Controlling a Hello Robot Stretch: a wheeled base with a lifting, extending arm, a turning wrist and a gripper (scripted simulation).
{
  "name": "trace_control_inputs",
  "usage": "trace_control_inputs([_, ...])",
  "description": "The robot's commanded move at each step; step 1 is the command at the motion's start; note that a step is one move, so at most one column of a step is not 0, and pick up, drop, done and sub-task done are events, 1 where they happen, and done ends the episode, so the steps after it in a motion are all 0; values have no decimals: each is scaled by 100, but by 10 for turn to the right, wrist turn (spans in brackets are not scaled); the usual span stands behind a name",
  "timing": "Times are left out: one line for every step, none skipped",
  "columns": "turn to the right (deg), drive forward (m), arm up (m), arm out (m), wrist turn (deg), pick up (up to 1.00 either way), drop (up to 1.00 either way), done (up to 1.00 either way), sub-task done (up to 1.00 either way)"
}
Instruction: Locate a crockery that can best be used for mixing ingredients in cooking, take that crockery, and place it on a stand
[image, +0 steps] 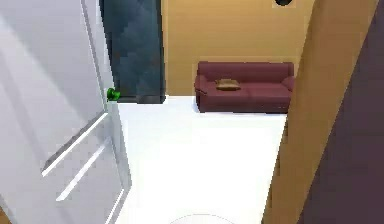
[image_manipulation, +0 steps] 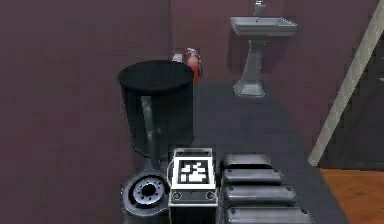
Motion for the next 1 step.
trace_control_inputs([0, 75, 0, 0, 0, 0, 0, 0, 0])
